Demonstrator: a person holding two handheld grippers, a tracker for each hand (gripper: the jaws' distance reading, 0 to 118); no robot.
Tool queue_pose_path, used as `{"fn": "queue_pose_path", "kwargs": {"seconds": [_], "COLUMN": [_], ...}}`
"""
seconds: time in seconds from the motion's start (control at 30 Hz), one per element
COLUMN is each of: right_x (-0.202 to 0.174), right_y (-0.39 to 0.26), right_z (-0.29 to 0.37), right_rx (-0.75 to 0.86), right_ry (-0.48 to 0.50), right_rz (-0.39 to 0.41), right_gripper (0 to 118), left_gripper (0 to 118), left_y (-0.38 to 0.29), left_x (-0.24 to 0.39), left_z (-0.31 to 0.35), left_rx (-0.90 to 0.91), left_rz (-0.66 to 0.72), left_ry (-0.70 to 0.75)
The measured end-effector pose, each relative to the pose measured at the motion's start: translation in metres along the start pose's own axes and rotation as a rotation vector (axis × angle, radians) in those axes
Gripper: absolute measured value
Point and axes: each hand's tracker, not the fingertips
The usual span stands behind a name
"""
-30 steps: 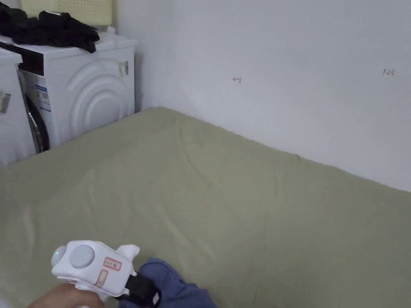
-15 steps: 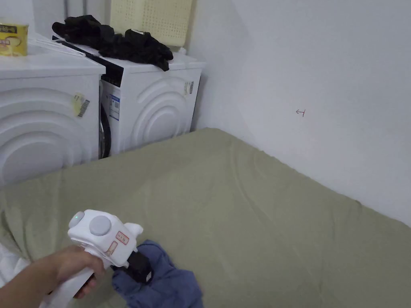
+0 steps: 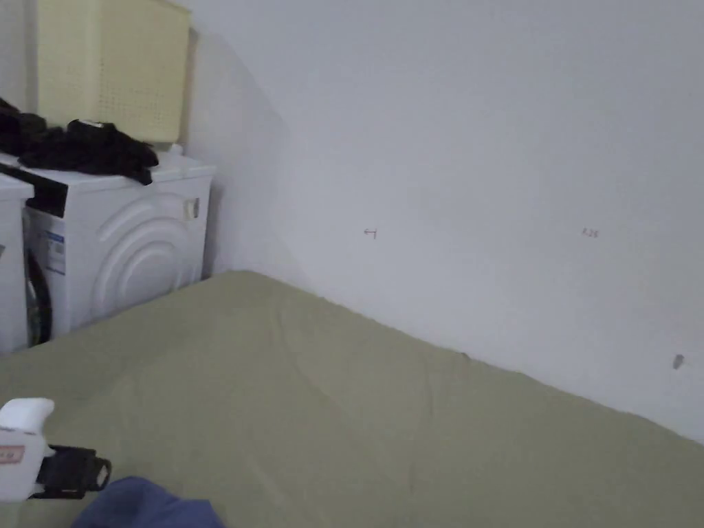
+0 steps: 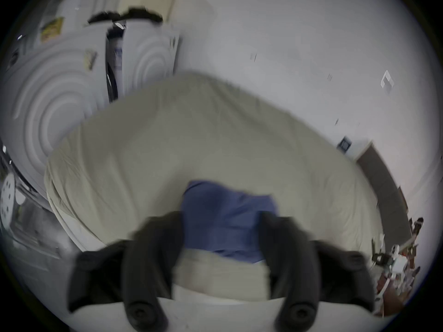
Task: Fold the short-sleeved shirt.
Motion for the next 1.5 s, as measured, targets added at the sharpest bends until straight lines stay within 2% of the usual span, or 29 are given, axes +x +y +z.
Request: {"fn": "queue_pose_path", "kwargs": {"seconds": [0.03, 0.07, 0.23, 0.3, 0.43, 0.5, 0.57, 0.7, 0.77, 0.83, 0.93, 1.03, 1.1, 1.4, 1.5], "right_x": [-0.004, -0.009, -0.042, -0.061, -0.091, -0.103, -0.11, -0.115, -0.114, -0.116, -0.113, -0.113, -0.109, -0.116, -0.117], "right_y": [0.008, 0.018, 0.057, 0.065, 0.079, 0.086, 0.091, 0.096, 0.096, 0.094, 0.091, 0.08, 0.075, 0.062, 0.063], "right_z": [0.014, 0.032, 0.114, 0.149, 0.2, 0.219, 0.233, 0.237, 0.235, 0.229, 0.216, 0.2, 0.187, 0.166, 0.169], "right_rx": [0.044, 0.098, 0.296, 0.402, 0.55, 0.632, 0.683, 0.742, 0.763, 0.766, 0.723, 0.712, 0.693, 0.681, 0.689], "right_ry": [-0.04, -0.073, -0.197, -0.239, -0.258, -0.295, -0.278, -0.38, -0.408, -0.48, -0.436, -0.412, -0.386, -0.431, -0.418], "right_rz": [0.047, 0.099, 0.283, 0.36, 0.388, 0.384, 0.388, 0.406, 0.457, 0.495, 0.54, 0.53, 0.512, 0.521, 0.521], "right_gripper": [1, 1, 1, 1, 1, 2, 3, 4, 4, 4, 4, 4, 4, 7, 8], "left_gripper": [28, 24, 19, 19, 19, 19, 19, 19, 19, 19, 19, 19, 19, 20, 20], "left_y": [-0.015, -0.026, -0.083, -0.104, -0.106, -0.099, -0.095, -0.098, -0.105, -0.115, -0.132, -0.144, -0.148, -0.154, -0.155], "left_x": [0.044, 0.071, 0.196, 0.24, 0.312, 0.337, 0.353, 0.372, 0.379, 0.38, 0.384, 0.393, 0.397, 0.405, 0.404], "left_z": [0.026, 0.043, 0.113, 0.138, 0.195, 0.214, 0.23, 0.235, 0.229, 0.222, 0.205, 0.191, 0.183, 0.178, 0.179], "left_rx": [0.077, 0.18, 0.533, 0.645, 0.761, 0.801, 0.871, 0.861, 0.829, 0.818, 0.781, 0.752, 0.714, 0.715, 0.713], "left_rz": [0.004, -0.019, -0.188, -0.217, -0.288, -0.299, -0.34, -0.441, -0.473, -0.465, -0.441, -0.478, -0.483, -0.535, -0.534], "left_ry": [-0.005, 0.011, -0.038, -0.105, -0.192, -0.137, -0.147, -0.077, -0.04, -0.067, -0.147, -0.112, -0.166, -0.16, -0.151]}}
